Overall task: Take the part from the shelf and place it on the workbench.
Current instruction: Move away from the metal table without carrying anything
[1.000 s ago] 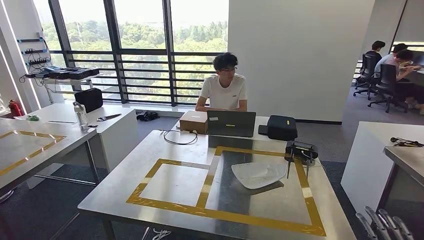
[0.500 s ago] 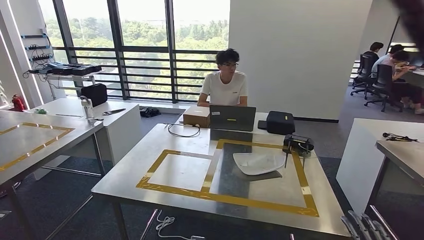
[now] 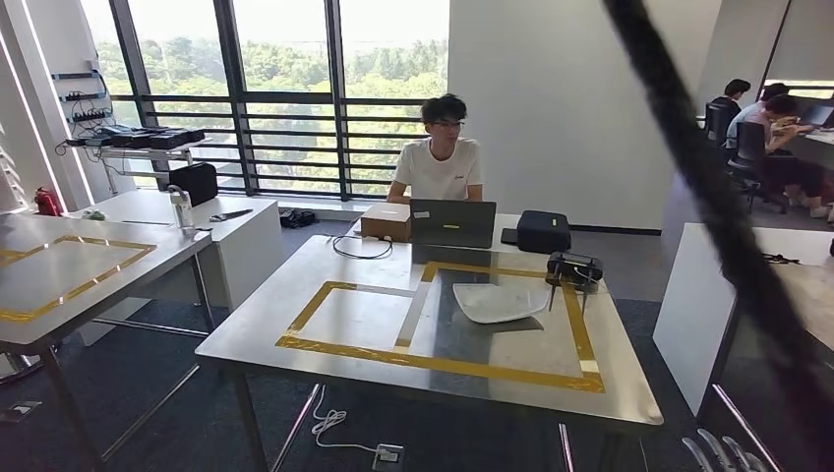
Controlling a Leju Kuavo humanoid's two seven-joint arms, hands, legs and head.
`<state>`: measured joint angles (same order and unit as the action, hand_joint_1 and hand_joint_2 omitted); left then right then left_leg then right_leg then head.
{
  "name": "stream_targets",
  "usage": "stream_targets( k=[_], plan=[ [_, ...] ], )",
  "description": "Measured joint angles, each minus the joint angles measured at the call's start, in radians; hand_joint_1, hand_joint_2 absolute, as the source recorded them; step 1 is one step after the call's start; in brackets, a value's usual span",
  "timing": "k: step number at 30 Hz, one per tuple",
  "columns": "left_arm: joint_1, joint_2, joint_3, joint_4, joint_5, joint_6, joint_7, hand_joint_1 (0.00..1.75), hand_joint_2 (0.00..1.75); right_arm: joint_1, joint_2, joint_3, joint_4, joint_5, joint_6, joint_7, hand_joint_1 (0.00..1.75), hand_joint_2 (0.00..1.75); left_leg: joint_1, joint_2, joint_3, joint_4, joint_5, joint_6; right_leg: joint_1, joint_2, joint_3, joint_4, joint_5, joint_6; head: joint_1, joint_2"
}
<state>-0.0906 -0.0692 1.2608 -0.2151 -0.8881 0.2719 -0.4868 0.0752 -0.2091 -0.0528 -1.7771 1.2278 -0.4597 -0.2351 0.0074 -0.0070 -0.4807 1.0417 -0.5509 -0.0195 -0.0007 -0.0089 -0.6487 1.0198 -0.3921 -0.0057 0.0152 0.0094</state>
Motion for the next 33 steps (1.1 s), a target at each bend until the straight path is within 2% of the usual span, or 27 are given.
stream_targets(
  k=[1, 3, 4, 5, 6, 7, 8, 9, 10, 11, 12, 13, 14, 15, 16, 17, 19, 20, 21, 25, 26, 33],
  plan=[
    [-0.001, -0.002, 0.000, 0.001, 0.000, -0.004, -0.001, 0.00, 1.75, 0.000, 0.000, -0.011, 0.000, -0.011, 0.005, 0.001, 0.00, 0.00, -0.005, -0.002, 0.008, -0.020, -0.009, 0.009, -0.002, 0.000, -0.002, 0.000, 0.007, 0.007, 0.000, 0.000],
    [-0.001, -0.006, 0.000, 0.001, 0.000, -0.009, -0.002, 0.00, 1.75, 0.001, 0.000, -0.045, 0.008, -0.031, 0.012, 0.003, 0.00, 0.00, -0.009, 0.001, -0.008, -0.024, 0.006, 0.031, -0.007, 0.001, -0.006, 0.000, 0.017, 0.021, 0.001, 0.000],
    [-0.001, -0.007, 0.000, 0.002, 0.000, -0.011, -0.003, 0.00, 1.75, 0.004, 0.000, -0.070, 0.014, -0.043, 0.018, 0.005, 0.00, 0.00, -0.009, 0.003, -0.018, -0.025, 0.017, 0.041, -0.011, 0.002, -0.014, 0.011, 0.001, 0.027, 0.001, 0.000],
    [-0.002, -0.008, 0.000, 0.002, 0.000, -0.012, -0.005, 0.00, 1.31, 0.007, 0.000, -0.095, 0.021, -0.056, 0.025, 0.006, 0.00, 0.00, -0.008, 0.006, -0.031, -0.026, 0.030, 0.049, -0.012, 0.004, -0.025, 0.039, -0.034, 0.032, 0.001, -0.001],
    [-0.002, -0.009, 0.000, 0.002, 0.000, -0.013, -0.009, 0.00, 0.87, 0.009, -0.001, -0.121, 0.027, -0.076, 0.035, 0.007, 0.00, 0.00, -0.008, 0.008, -0.044, -0.026, 0.042, 0.054, -0.013, 0.005, -0.041, 0.088, -0.087, 0.037, 0.002, -0.001],
    [-0.002, -0.009, 0.000, 0.002, 0.000, -0.013, -0.014, 0.00, 0.44, 0.011, -0.001, -0.147, 0.034, -0.109, 0.051, 0.007, 0.00, 0.00, -0.009, 0.009, -0.058, -0.026, 0.053, 0.058, -0.013, 0.006, -0.057, 0.151, -0.142, 0.040, 0.003, -0.001],
    [-0.002, -0.009, 0.001, 0.002, 0.001, -0.013, -0.020, 0.00, 0.00, 0.011, -0.001, -0.172, 0.042, -0.157, 0.075, 0.007, 0.00, 0.00, -0.011, 0.010, -0.073, -0.025, 0.065, 0.058, -0.013, 0.007, -0.070, 0.218, -0.179, 0.042, 0.003, -0.001],
    [-0.001, -0.009, 0.001, 0.002, 0.004, -0.013, -0.025, 0.00, 0.00, 0.010, 0.000, -0.198, 0.054, -0.231, 0.113, 0.008, 0.00, 0.00, -0.012, 0.011, -0.087, -0.025, 0.077, 0.059, -0.013, 0.007, -0.074, 0.269, -0.189, 0.043, 0.003, 0.000],
    [-0.001, -0.010, 0.001, 0.002, 0.010, -0.013, -0.029, 0.00, 0.00, 0.006, 0.000, -0.223, 0.070, -0.324, 0.162, 0.009, 0.00, 0.00, -0.013, 0.012, -0.102, -0.024, 0.087, 0.058, -0.013, 0.007, -0.066, 0.294, -0.175, 0.042, 0.003, 0.000],
    [-0.001, -0.010, 0.001, 0.002, 0.015, -0.012, -0.028, 0.00, 0.00, -0.001, 0.001, -0.249, 0.089, -0.426, 0.218, 0.010, 0.00, 0.00, -0.014, 0.013, -0.117, -0.022, 0.098, 0.057, -0.012, 0.007, -0.040, 0.281, -0.146, 0.040, 0.003, 0.000],
    [-0.001, -0.012, 0.002, 0.002, 0.019, -0.011, -0.023, 0.00, 0.00, -0.009, 0.002, -0.276, 0.110, -0.531, 0.275, 0.009, 0.00, 0.00, -0.014, 0.014, -0.129, -0.020, 0.107, 0.055, -0.011, 0.007, 0.005, 0.231, -0.119, 0.037, 0.004, 0.000],
    [-0.001, -0.013, 0.002, 0.003, 0.020, -0.009, -0.016, 0.00, 0.00, -0.018, 0.001, -0.304, 0.132, -0.622, 0.321, 0.005, 0.00, 0.00, -0.014, 0.016, -0.139, -0.017, 0.114, 0.052, -0.010, 0.006, 0.063, 0.154, -0.116, 0.033, 0.004, 0.000],
    [-0.001, -0.014, 0.002, 0.003, 0.017, -0.007, -0.010, 0.00, 0.44, -0.026, 0.001, -0.331, 0.152, -0.695, 0.356, 0.000, 0.00, 0.00, -0.015, 0.016, -0.145, -0.014, 0.121, 0.048, -0.007, 0.006, 0.117, 0.079, -0.125, 0.028, 0.004, 0.000],
    [-0.002, -0.014, 0.002, 0.003, 0.014, -0.006, -0.005, 0.00, 0.87, -0.031, 0.000, -0.360, 0.171, -0.757, 0.384, -0.003, 0.00, 0.00, -0.015, 0.016, -0.146, -0.012, 0.126, 0.044, -0.004, 0.006, 0.154, 0.020, -0.141, 0.023, 0.004, 0.000],
    [-0.002, -0.014, 0.002, 0.003, 0.011, -0.007, -0.002, 0.00, 1.31, -0.036, 0.000, -0.387, 0.190, -0.803, 0.406, -0.002, 0.00, 0.44, -0.017, 0.016, -0.147, -0.011, 0.125, 0.041, -0.002, 0.005, 0.174, -0.014, -0.156, 0.019, 0.004, 0.000],
    [-0.003, -0.014, 0.002, 0.003, 0.009, -0.008, 0.000, 0.00, 1.75, -0.040, 0.000, -0.413, 0.210, -0.840, 0.425, 0.000, 0.00, 0.87, -0.018, 0.016, -0.148, -0.011, 0.116, 0.042, 0.000, 0.004, 0.176, -0.022, -0.158, 0.018, 0.003, 0.000],
    [-0.003, -0.015, 0.003, 0.004, 0.009, -0.010, 0.000, 0.00, 1.75, -0.045, 0.001, -0.455, 0.248, -0.879, 0.443, -0.002, 0.00, 1.75, -0.019, 0.015, -0.151, -0.011, 0.091, 0.044, 0.000, 0.003, 0.172, -0.026, -0.156, 0.015, 0.001, 0.000],
    [-0.003, -0.015, 0.003, 0.004, 0.010, -0.011, -0.001, 0.00, 1.75, -0.047, 0.002, -0.470, 0.264, -0.884, 0.443, -0.008, 0.00, 1.75, -0.018, 0.014, -0.152, -0.012, 0.083, 0.044, 0.001, 0.002, 0.170, -0.026, -0.154, 0.012, 0.001, 0.000],
    [-0.003, -0.015, 0.003, 0.004, 0.011, -0.011, -0.001, 0.00, 1.75, -0.046, 0.003, -0.481, 0.276, -0.881, 0.439, -0.014, 0.00, 1.75, -0.018, 0.014, -0.152, -0.016, 0.088, 0.042, 0.001, 0.002, 0.168, -0.025, -0.148, 0.006, 0.001, 0.000],
    [-0.004, -0.015, 0.003, 0.004, 0.014, -0.014, -0.004, 0.00, 1.75, -0.035, 0.023, -0.493, 0.292, -0.847, 0.408, -0.034, 0.00, 1.75, -0.016, 0.012, -0.148, -0.033, 0.165, 0.032, 0.004, 0.004, 0.155, -0.018, -0.134, -0.004, 0.002, 0.000],
    [-0.004, -0.015, 0.003, 0.004, 0.015, -0.015, -0.007, 0.00, 1.75, -0.033, 0.030, -0.493, 0.289, -0.838, 0.399, -0.036, 0.00, 1.75, -0.016, 0.011, -0.149, -0.034, 0.167, 0.029, 0.004, 0.004, 0.152, -0.016, -0.133, -0.005, 0.002, 0.000],
    [-0.006, -0.013, 0.002, 0.004, 0.009, -0.015, -0.021, 0.00, 1.75, -0.020, 0.056, -0.487, 0.264, -0.791, 0.362, -0.038, 0.00, 1.75, -0.014, 0.010, -0.151, -0.035, 0.169, 0.026, 0.005, 0.003, 0.150, -0.015, -0.134, -0.008, 0.002, 0.000]
  ],
)
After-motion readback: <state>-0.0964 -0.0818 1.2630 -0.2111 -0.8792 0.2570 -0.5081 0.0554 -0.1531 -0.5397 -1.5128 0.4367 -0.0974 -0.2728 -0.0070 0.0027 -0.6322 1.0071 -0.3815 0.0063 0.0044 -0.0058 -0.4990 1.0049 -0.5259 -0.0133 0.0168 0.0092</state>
